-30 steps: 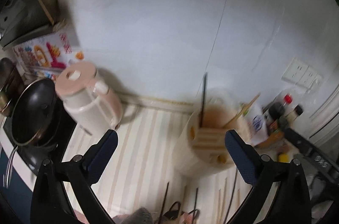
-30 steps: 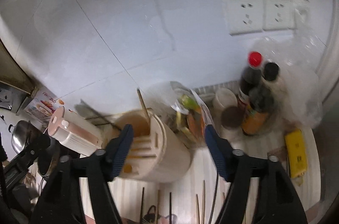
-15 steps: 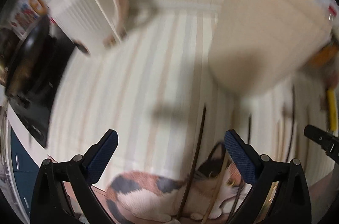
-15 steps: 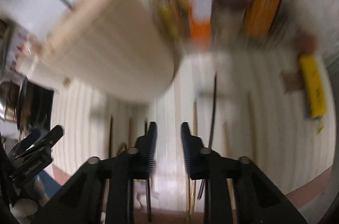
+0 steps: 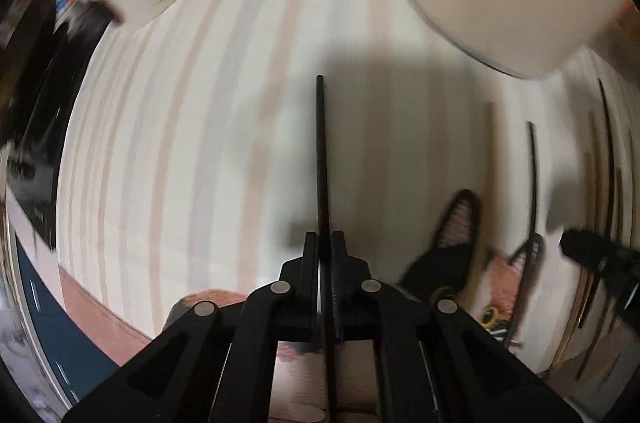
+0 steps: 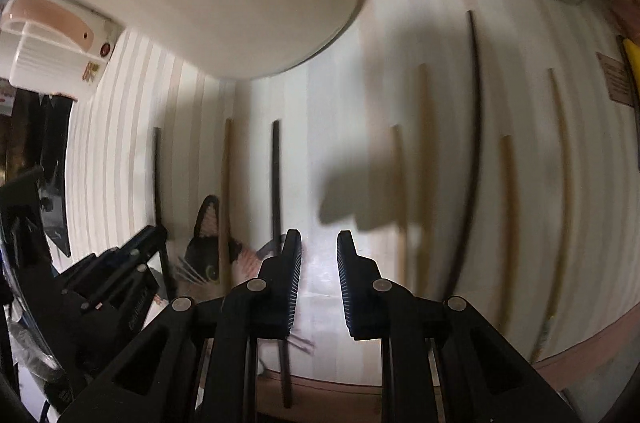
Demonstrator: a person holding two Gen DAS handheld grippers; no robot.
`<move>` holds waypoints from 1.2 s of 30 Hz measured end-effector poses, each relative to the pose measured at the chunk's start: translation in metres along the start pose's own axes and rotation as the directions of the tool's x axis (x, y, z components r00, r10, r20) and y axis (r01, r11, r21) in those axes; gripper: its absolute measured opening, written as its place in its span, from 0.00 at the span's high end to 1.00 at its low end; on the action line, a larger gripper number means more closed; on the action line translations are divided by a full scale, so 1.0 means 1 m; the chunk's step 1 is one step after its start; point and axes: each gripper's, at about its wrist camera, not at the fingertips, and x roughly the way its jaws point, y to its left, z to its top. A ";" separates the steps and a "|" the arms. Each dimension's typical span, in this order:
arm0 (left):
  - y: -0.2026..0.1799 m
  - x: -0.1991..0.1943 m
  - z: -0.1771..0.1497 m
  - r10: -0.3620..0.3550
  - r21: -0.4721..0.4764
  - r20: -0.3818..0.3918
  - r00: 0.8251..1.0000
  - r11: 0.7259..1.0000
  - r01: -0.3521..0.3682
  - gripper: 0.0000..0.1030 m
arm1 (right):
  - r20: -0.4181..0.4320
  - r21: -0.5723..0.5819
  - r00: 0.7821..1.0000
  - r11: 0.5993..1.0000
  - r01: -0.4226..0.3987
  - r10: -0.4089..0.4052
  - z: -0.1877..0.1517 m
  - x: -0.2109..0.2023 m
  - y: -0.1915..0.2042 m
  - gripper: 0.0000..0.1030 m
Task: Organize utensils
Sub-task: 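Move both tools back to the row and grasp a dark chopstick each, then lift both dark chopsticks upright and carry them above the beige holder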
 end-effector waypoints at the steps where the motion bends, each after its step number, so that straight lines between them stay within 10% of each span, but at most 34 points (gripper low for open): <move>1: 0.006 0.000 -0.001 -0.002 -0.023 -0.008 1.000 1.000 0.002 0.97 | -0.008 -0.007 1.000 1.000 0.003 -0.003 -0.002 0.005 0.006 0.81; 14: 0.043 -0.007 -0.021 -0.065 -0.076 -0.038 0.997 0.995 0.062 0.96 | -0.005 -0.179 0.970 0.954 0.239 -0.244 -0.016 0.024 0.035 0.95; 36: 0.013 -0.003 -0.040 -0.014 0.019 -0.044 0.999 1.000 0.015 0.96 | -0.042 -0.187 0.962 0.948 0.257 -0.269 -0.001 0.034 0.038 0.93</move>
